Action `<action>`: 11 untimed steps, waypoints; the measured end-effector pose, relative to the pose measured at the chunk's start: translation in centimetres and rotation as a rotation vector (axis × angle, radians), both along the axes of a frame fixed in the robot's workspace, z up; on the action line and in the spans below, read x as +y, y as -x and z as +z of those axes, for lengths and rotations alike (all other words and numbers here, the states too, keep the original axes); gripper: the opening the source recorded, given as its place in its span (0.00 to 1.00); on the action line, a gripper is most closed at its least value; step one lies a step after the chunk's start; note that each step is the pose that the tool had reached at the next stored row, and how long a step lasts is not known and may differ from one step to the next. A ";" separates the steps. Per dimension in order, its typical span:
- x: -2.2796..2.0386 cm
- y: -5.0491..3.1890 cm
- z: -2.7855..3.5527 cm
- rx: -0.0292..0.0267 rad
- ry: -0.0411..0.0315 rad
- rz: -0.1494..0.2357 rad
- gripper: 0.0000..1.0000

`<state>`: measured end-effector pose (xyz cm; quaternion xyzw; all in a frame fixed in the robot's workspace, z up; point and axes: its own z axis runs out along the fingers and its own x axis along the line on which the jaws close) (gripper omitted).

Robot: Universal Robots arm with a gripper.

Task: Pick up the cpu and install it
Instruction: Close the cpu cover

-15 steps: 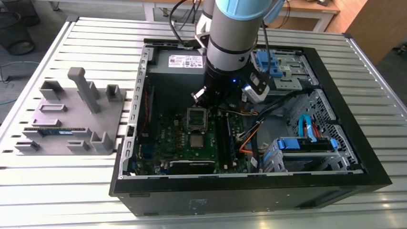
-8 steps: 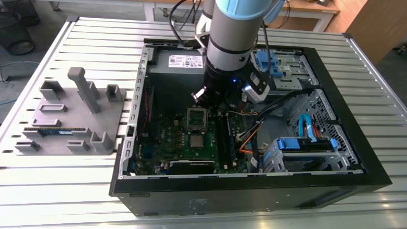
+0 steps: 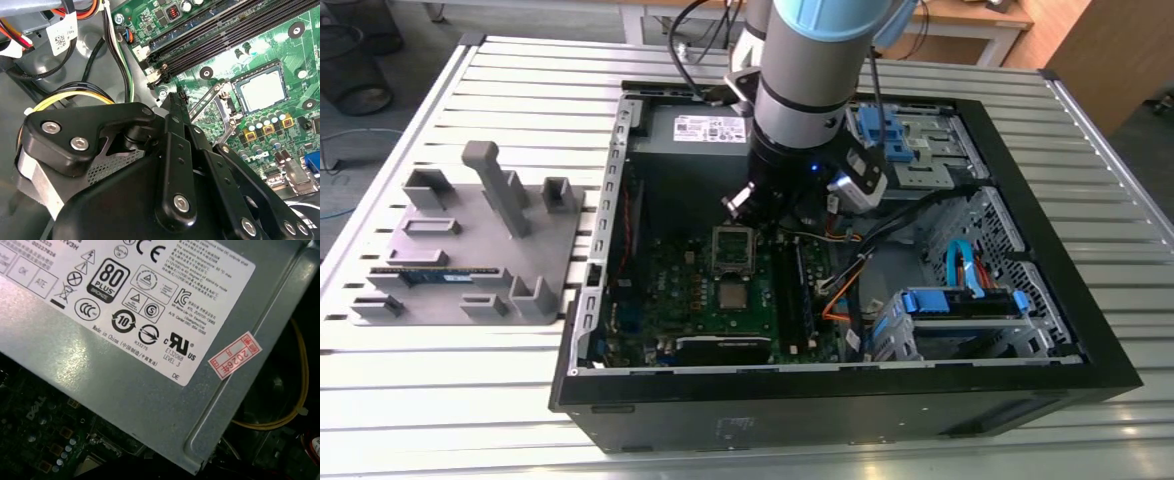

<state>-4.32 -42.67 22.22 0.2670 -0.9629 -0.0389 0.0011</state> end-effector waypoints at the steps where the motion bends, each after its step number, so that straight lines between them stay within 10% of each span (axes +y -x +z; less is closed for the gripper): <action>1: 0.00 0.00 0.00 0.0001 0.0000 0.001 0.11; 11: 0.00 0.00 0.38 0.0000 0.0000 0.032 0.11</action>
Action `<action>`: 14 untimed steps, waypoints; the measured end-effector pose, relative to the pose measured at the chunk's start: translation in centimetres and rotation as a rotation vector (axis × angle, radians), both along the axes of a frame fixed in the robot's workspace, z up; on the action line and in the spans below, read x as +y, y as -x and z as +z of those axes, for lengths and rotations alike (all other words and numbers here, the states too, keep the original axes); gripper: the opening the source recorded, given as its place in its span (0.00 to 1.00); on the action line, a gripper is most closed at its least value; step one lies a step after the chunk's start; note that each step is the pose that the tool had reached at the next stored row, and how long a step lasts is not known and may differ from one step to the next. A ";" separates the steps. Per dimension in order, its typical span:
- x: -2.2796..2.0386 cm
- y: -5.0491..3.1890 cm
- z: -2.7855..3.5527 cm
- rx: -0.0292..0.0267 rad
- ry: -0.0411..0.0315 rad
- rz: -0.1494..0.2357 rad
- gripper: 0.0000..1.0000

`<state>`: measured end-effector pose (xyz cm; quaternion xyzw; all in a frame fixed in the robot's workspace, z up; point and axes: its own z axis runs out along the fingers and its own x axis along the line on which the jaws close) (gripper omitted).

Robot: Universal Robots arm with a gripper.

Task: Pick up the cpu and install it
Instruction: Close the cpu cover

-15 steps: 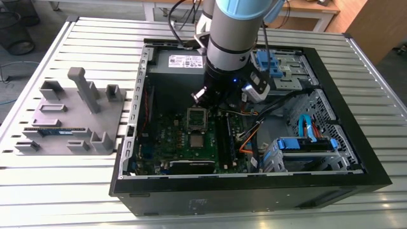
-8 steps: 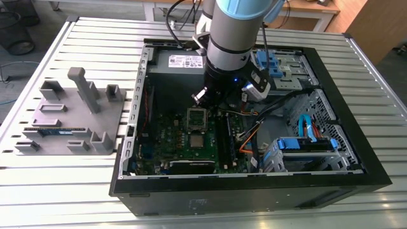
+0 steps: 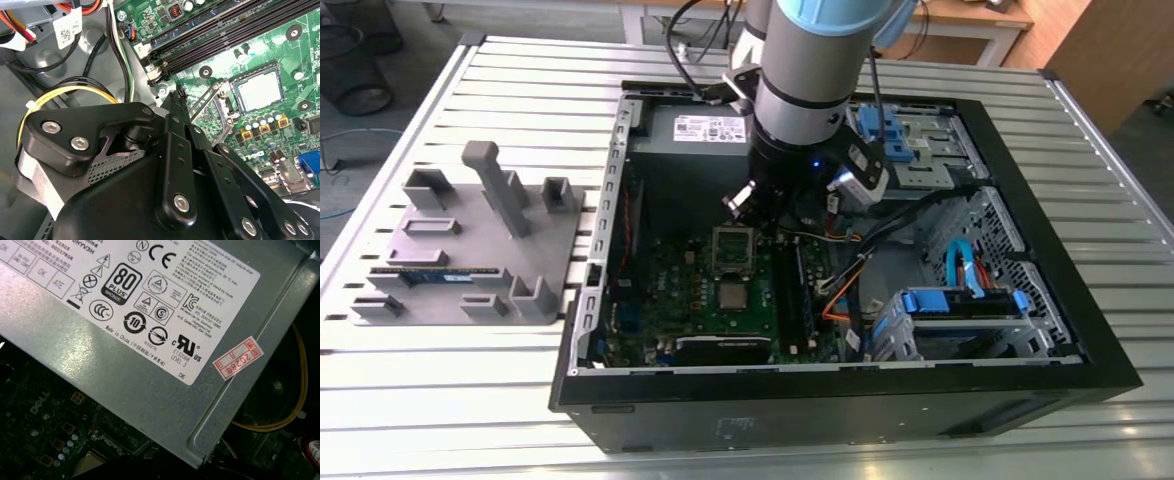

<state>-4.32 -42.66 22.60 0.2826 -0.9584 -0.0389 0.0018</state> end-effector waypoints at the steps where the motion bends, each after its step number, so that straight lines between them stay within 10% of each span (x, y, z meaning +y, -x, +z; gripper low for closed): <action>1: 0.00 0.00 0.00 0.0000 0.0000 0.000 0.11; 14: -0.01 0.00 0.28 0.0001 0.0003 0.112 0.11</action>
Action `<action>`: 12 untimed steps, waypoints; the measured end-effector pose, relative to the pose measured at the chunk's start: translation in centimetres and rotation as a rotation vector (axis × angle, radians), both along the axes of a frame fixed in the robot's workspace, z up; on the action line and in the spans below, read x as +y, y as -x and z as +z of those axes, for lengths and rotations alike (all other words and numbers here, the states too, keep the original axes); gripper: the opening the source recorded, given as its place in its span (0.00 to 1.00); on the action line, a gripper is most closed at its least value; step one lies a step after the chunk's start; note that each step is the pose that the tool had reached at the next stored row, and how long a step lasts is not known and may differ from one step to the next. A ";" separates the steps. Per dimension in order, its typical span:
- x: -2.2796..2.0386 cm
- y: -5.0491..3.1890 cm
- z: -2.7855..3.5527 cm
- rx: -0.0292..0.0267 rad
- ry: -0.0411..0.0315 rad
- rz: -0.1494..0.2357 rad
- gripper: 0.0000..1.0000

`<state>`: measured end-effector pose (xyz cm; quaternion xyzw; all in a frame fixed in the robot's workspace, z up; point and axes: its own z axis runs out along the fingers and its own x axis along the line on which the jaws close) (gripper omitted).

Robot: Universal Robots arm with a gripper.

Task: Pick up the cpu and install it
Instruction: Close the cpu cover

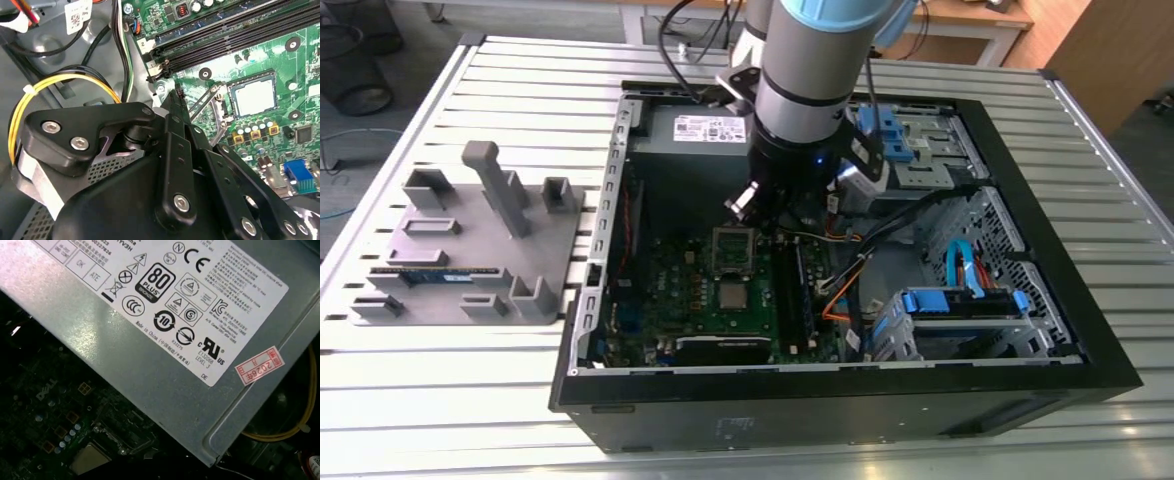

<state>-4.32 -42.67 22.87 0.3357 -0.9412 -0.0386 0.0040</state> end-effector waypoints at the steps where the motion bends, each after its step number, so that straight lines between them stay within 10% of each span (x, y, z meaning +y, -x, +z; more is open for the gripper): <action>1: 0.00 0.00 0.07 0.0000 0.0000 0.008 0.11; 12: 0.00 0.06 0.37 0.0000 0.0000 0.058 0.11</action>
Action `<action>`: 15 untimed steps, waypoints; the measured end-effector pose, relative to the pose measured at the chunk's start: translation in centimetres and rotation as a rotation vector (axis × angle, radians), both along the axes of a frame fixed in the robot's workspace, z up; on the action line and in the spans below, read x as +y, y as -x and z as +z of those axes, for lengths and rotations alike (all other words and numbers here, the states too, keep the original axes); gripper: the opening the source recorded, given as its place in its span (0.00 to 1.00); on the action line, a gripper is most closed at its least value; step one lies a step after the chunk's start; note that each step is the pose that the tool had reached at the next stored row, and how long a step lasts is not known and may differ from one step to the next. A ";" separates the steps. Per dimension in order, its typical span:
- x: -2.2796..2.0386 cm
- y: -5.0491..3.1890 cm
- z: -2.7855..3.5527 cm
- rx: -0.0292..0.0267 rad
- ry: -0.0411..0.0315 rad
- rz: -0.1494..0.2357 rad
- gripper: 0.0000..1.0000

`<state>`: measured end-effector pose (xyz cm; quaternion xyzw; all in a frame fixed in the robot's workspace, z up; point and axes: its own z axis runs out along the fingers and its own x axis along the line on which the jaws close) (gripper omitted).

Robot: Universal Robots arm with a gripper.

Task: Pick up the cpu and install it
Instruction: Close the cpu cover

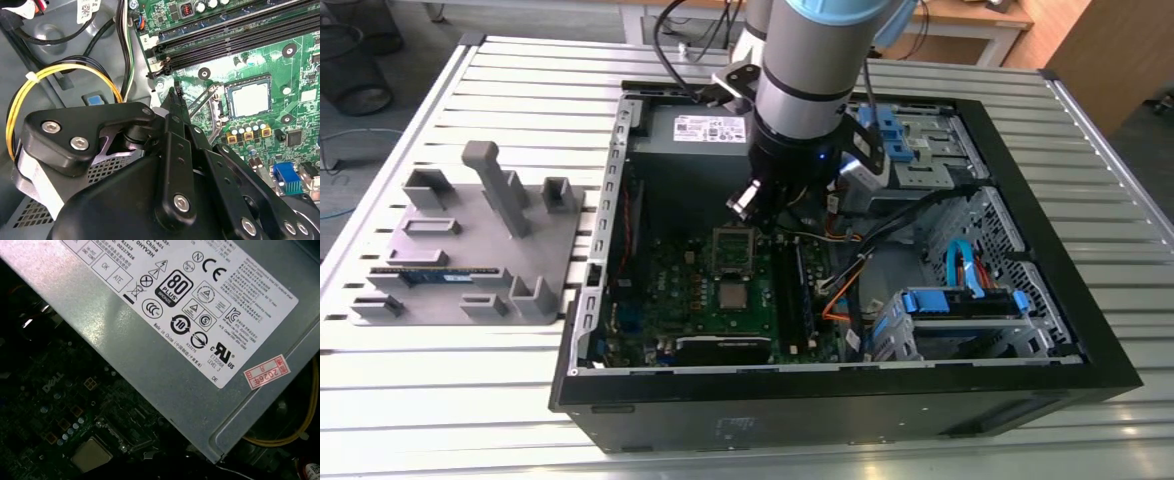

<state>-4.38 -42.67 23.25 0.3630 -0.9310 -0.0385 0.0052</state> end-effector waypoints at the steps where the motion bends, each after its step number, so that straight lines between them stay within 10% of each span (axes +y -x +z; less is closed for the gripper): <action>1: 0.00 0.05 0.00 0.0000 0.0000 0.001 0.11; 15: 0.00 0.34 0.65 -0.0006 -0.0007 0.016 0.11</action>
